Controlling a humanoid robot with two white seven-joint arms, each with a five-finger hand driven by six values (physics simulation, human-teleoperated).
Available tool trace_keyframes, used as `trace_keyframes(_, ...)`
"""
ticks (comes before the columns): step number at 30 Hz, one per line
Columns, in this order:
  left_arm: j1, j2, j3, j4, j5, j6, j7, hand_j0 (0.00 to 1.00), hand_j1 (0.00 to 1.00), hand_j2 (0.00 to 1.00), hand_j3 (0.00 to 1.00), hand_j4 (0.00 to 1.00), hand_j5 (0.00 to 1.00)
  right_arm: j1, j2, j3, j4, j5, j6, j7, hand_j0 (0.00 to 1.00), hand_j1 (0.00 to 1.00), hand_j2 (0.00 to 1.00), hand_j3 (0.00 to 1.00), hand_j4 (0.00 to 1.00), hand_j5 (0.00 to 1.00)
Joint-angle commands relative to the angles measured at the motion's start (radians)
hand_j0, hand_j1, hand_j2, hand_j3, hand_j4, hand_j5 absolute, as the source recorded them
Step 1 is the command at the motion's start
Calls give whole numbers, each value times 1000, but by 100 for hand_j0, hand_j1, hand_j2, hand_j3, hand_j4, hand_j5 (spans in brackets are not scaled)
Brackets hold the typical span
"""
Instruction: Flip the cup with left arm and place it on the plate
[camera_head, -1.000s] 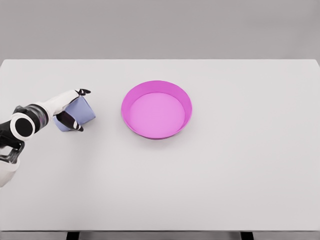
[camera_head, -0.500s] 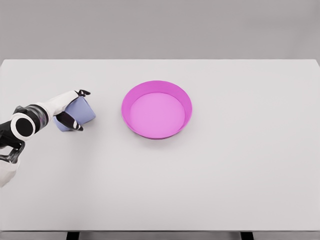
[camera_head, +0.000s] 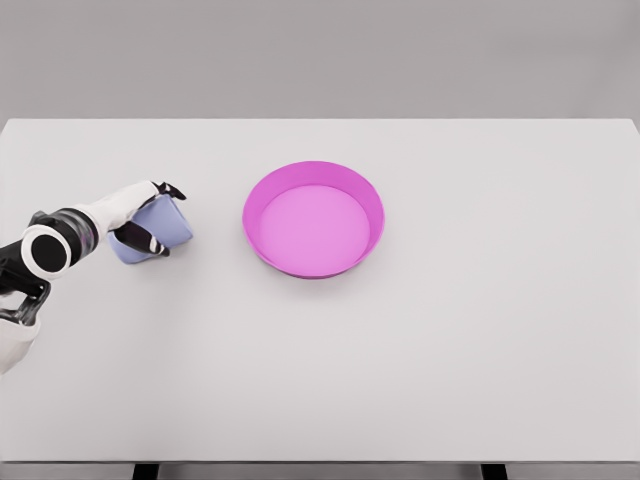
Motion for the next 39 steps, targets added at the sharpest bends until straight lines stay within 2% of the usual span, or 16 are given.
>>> trace_keyframes(1, 0, 0, 7, 0, 19, -3, 0, 78, 78, 78, 78, 78, 78, 0, 0, 1, 0, 0, 0, 0, 100, 100, 100, 100, 100, 100)
trace_keyframes(6, 0, 9, 31, 8, 88, -3, 0, 79, 79, 79, 79, 79, 79, 0, 0, -1, 0, 0, 0, 0, 100, 100, 100, 100, 100, 100)
trace_keyframes(7, 2, 11, 48, 10, 127, -6, 0, 79, 79, 79, 79, 79, 79, 0, 0, -1, 0, 0, 0, 0, 100, 100, 100, 100, 100, 100)
trace_keyframes(10, 3, 12, 99, 56, 234, -196, 0, 79, 79, 79, 79, 79, 79, 0, 0, -1, 1, 0, 0, 0, 100, 100, 100, 100, 100, 100)
trace_keyframes(16, 5, 9, 125, 56, 271, -213, 0, 79, 79, 79, 79, 79, 79, 0, 0, -1, 0, 0, 0, 0, 100, 100, 100, 100, 100, 100)
trace_keyframes(19, 3, 8, 136, 56, 352, -313, 0, 79, 79, 79, 79, 79, 79, 0, 0, -1, 0, 0, -2, -1, 100, 100, 100, 100, 100, 100)
trace_keyframes(22, 5, 2, 188, 56, 369, -383, 0, 79, 79, 79, 79, 79, 79, 0, 0, 1, 0, 0, 0, 0, 100, 100, 100, 100, 100, 100)
trace_keyframes(26, 3, -1, 220, 54, 444, -460, 0, 79, 79, 79, 79, 79, 79, 0, 0, -1, 0, 0, 0, 0, 100, 100, 100, 100, 100, 100)
trace_keyframes(33, 6, -67, 202, 57, 573, -597, 0, 79, 79, 79, 79, 79, 79, 0, 0, -1, 0, 0, 0, 0, 100, 100, 100, 100, 100, 100)
trace_keyframes(37, 6, -110, 170, 59, 576, -653, 0, 79, 79, 79, 79, 79, 79, 0, 0, 1, 0, 0, -2, 0, 100, 100, 100, 100, 100, 100)
trace_keyframes(39, 5, -139, 156, 100, 573, -687, 0, 79, 79, 79, 79, 79, 79, 0, 0, -1, 0, 0, 0, 0, 100, 100, 100, 100, 100, 100)
